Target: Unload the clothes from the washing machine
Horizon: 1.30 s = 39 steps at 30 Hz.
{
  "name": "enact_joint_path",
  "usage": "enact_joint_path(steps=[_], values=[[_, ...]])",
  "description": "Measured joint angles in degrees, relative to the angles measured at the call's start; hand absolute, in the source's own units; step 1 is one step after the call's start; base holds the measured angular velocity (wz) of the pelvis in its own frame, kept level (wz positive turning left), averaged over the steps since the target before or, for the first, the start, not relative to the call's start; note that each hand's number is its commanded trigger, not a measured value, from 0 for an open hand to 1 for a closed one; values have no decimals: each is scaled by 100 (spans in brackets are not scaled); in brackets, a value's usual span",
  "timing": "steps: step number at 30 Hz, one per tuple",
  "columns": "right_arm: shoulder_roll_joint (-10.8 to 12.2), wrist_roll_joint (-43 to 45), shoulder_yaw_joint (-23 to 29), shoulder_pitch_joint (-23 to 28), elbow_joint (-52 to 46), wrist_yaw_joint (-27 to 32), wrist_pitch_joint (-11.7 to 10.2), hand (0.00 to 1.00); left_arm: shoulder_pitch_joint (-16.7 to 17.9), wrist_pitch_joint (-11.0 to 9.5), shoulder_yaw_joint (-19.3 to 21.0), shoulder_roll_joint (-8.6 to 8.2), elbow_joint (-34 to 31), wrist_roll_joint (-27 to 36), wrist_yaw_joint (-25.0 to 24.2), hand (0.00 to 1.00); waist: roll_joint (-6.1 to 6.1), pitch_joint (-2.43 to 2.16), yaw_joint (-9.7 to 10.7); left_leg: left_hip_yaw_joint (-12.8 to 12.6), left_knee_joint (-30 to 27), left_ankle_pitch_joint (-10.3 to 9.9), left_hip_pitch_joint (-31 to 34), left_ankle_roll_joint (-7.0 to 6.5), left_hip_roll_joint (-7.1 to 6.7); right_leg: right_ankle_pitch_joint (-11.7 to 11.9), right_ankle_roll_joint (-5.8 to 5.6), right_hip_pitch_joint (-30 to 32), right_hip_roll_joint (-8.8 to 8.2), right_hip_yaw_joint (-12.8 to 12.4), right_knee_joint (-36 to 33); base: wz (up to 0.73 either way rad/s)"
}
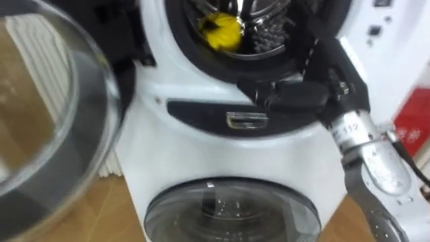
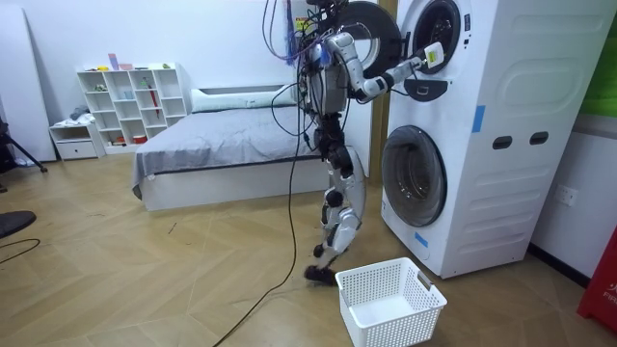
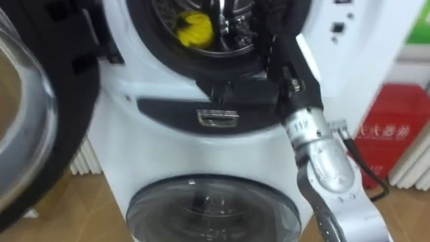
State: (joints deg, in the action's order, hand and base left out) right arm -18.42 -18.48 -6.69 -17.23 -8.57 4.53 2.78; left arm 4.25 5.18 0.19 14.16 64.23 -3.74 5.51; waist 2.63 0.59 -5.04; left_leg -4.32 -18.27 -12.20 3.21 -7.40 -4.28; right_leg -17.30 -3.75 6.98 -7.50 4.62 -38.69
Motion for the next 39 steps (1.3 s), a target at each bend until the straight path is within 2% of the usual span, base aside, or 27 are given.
enact_joint_path(steps=[1,2,3,4,5,6,9,11,16,22,24,29,34,36,39], values=[[-2,45,0,-6,-4,-5,-1,0,2,-57,-60,-3,-1,85,14,0,3,-4,-14,-10,49,9,-57,-16,5,4,12,127,114,-4,510,6],[0,87,-5,10,-27,5,1,0,7,-59,-62,-25,-3,90,13,0,2,-5,10,9,103,1,-122,-29,3,94,95,172,254,-3,1104,0],[2,80,-25,106,-109,-2,-1,0,51,-49,-52,-36,2,89,12,0,-3,-4,41,12,179,-5,-200,-34,1,311,190,167,368,-25,1630,8],[1,68,-27,132,-114,-47,-2,0,80,-39,-48,-44,3,81,12,0,-12,-6,82,31,219,-8,-254,-34,1,500,248,143,433,-46,1761,8],[0,-4,-31,148,-122,-100,9,0,121,-33,-43,-50,2,74,13,0,-5,-11,112,61,315,-9,-365,-33,-25,814,332,43,504,-132,1932,5],[0,-80,-46,149,-139,-101,28,0,149,-34,-38,-58,-1,74,14,0,-4,-11,103,54,356,-10,-412,-31,-38,1044,313,-18,522,-159,2006,-3],[-6,-538,-71,153,-176,-150,85,0,316,-34,96,-109,-12,-23,53,0,-40,-34,36,12,484,-22,-569,20,60,1253,376,-229,639,-150,2278,-16],[-12,-670,-63,151,-212,-149,123,0,359,-4,237,-142,-17,-90,73,0,2,-59,36,29,481,-30,-538,47,84,1281,396,-220,677,-139,2317,-3],[-18,-835,-62,78,-225,-121,243,0,357,12,222,-304,-32,-85,75,0,43,-59,22,49,490,-7,-521,92,115,1348,436,-249,720,-133,2415,1],[-17,-831,-63,46,-235,-155,337,0,419,-8,187,-308,-12,-94,49,0,69,-52,24,136,510,21,-527,152,140,1373,475,-302,763,-119,2491,5],[-18,-834,-63,-98,-237,-148,498,0,437,30,213,-312,-13,-280,25,0,72,-50,29,136,496,34,-465,173,143,1367,484,-257,763,-126,2509,0],[-19,-894,-63,-202,-240,3,686,0,469,101,341,-284,-29,-334,5,0,148,-57,5,152,472,74,-380,217,146,1327,459,-185,771,-118,2501,2],[-20,-1024,-63,-256,-211,253,877,0,645,246,380,-273,-108,-326,6,0,251,-85,18,223,442,89,-361,234,145,1324,463,-216,749,34,2515,8],[-33,-1074,-63,-328,-79,281,912,0,688,355,417,-259,-137,-336,5,0,280,-52,23,266,418,91,-389,239,145,1328,470,-277,743,84,2542,9],[-92,-1076,-63,-361,65,279,950,0,722,439,420,-248,-250,-420,6,0,334,-51,17,302,370,82,-358,273,144,1329,491,-285,726,129,2592,8]])
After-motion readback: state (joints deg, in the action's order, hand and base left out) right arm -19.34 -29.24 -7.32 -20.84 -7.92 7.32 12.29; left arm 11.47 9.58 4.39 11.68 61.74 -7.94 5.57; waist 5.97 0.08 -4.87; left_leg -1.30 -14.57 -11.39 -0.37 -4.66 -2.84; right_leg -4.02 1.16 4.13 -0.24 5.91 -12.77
